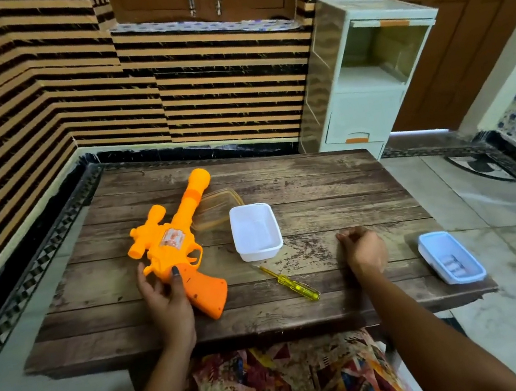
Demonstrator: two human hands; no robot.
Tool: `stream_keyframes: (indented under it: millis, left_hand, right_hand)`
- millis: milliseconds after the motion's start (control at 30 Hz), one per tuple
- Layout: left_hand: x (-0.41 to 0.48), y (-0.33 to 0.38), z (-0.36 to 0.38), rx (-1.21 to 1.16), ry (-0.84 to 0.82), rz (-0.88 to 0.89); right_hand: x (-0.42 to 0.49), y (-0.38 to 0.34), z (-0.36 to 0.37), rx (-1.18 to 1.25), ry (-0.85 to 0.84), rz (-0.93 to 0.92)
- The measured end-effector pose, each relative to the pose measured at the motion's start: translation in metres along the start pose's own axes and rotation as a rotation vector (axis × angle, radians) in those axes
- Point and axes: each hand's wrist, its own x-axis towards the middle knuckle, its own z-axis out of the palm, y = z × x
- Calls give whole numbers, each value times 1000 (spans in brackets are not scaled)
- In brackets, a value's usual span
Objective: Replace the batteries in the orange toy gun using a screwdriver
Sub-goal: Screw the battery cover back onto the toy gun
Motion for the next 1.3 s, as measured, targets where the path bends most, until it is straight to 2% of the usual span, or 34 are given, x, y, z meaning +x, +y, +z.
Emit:
stream_keyframes:
  millis: [233, 400, 600, 733, 867, 1167, 1300]
  left_hand:
    - [0, 2, -1, 14, 4, 3]
    - [0, 2, -2, -16, 1, 6]
    - [0, 4, 0, -54, -12, -9]
    - [-1, 4, -2, -58, -2, -13]
    - [-1, 3, -2, -46, -8, -2]
    - [1, 1, -1, -76, -21, -29]
    - [1, 1, -2, -83, -26, -24]
  right_hand:
    - [0, 10, 2, 25, -38, -56]
    - [-14, -7, 0, 362, -126, -15]
    - [-103, -51, 22, 605, -462, -228]
    - [-152, -70, 46, 533, -561, -408]
    - [-179, -80, 56, 508, -557, -551]
    - [-181, -86, 55, 269, -489, -700]
    - [-177, -95, 52, 197, -530, -743]
